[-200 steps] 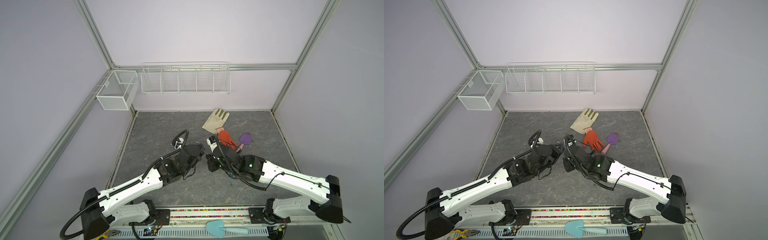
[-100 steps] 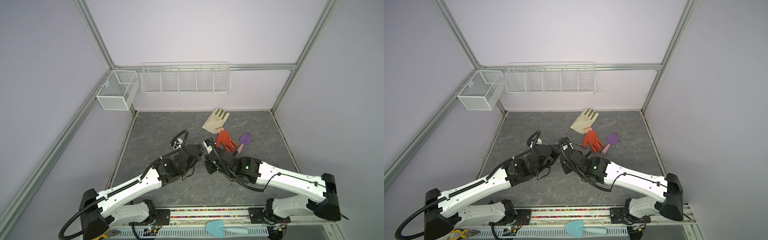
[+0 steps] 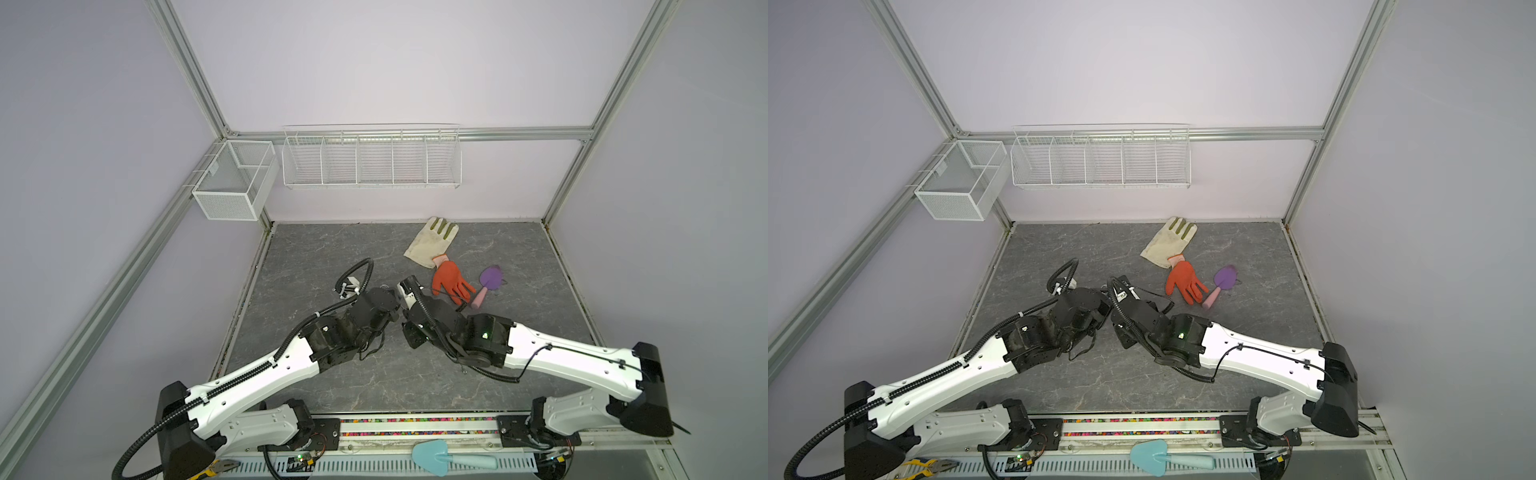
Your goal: Unlock with the key
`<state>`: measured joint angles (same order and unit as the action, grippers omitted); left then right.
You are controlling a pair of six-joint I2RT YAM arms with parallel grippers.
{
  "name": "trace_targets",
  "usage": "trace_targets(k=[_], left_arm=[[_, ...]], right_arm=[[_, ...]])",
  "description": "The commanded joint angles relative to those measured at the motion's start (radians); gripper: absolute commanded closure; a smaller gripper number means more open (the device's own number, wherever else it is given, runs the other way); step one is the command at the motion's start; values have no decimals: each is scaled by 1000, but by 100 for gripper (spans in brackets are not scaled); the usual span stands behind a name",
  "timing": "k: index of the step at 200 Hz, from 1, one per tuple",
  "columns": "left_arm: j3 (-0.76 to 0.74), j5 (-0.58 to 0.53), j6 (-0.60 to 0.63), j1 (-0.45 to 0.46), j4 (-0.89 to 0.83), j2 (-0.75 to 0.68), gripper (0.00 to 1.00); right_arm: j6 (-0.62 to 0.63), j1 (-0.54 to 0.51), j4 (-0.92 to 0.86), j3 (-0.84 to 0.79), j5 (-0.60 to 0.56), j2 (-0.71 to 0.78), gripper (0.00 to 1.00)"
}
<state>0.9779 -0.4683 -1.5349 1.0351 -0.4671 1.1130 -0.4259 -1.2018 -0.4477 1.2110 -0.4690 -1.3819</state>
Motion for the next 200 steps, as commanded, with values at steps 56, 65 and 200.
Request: trace_targets(k=[56,65,200], left_arm=[[-5,152,13,37,31,-27,100],[-7,144,15,37,30,-28,100],[-15,105,13,-2,-20,-63,100]], right_arm=[[-53,39,270,5,135,34,94],[-10,13,239,24,63,15,93],[10,-24,209,38,-58,18,93]])
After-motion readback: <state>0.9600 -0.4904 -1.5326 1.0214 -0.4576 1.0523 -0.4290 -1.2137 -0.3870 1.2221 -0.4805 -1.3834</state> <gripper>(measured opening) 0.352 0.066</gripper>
